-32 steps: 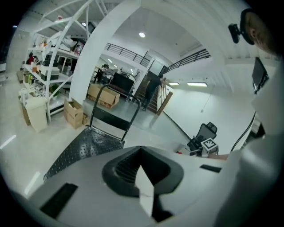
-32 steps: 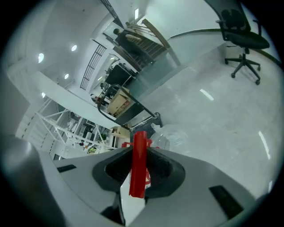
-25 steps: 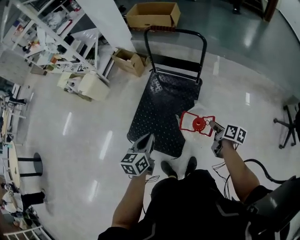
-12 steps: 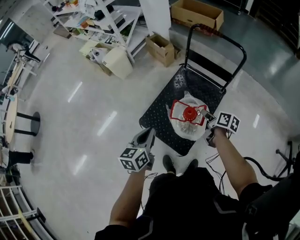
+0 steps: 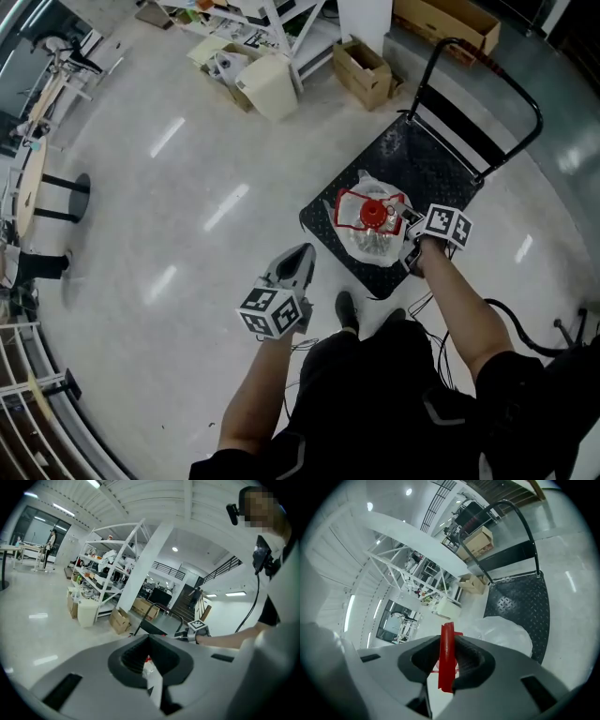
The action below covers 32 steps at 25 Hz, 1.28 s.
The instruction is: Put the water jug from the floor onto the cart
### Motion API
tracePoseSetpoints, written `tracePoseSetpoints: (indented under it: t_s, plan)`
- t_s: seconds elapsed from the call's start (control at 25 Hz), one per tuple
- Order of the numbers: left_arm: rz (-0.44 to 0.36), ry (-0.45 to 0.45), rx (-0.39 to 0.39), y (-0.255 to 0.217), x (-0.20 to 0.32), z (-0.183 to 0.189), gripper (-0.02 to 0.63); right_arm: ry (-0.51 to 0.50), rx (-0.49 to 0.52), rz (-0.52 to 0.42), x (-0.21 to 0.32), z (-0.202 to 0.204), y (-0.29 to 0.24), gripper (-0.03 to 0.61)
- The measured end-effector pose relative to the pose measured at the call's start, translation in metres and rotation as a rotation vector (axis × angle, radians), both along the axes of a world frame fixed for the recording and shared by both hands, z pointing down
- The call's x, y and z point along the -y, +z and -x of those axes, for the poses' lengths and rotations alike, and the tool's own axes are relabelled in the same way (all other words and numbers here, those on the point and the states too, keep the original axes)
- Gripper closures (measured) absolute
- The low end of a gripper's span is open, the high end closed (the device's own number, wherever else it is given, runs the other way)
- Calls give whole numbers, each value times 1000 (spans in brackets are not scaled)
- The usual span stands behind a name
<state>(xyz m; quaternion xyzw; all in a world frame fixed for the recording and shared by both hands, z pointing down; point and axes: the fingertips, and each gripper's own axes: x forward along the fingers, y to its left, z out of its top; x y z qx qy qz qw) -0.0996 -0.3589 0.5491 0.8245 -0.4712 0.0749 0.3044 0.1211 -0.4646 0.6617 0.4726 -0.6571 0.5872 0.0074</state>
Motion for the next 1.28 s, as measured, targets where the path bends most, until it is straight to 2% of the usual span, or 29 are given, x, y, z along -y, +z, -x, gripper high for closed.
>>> tracePoseSetpoints:
  t_s: [0.2, 0.36, 0.48, 0.8, 1.04, 1.28]
  plan:
    - [19, -6, 4, 11, 1, 8, 617, -13, 30, 14, 15, 21, 18, 494]
    - [29, -4, 2, 16, 2, 12, 617, -9, 10, 43, 14, 24, 36, 495]
    - [42, 4, 3, 20, 4, 12, 617, 18, 4, 69, 9, 13, 52, 495]
    - [66, 44, 4, 28, 4, -6, 617, 66, 19, 65, 8, -23, 63, 495]
    - [76, 68, 12, 29, 6, -31, 617, 121, -11, 88, 5, -75, 75, 495]
    - [65, 102, 31, 29, 4, -52, 617, 136, -71, 89, -2, -98, 95, 495]
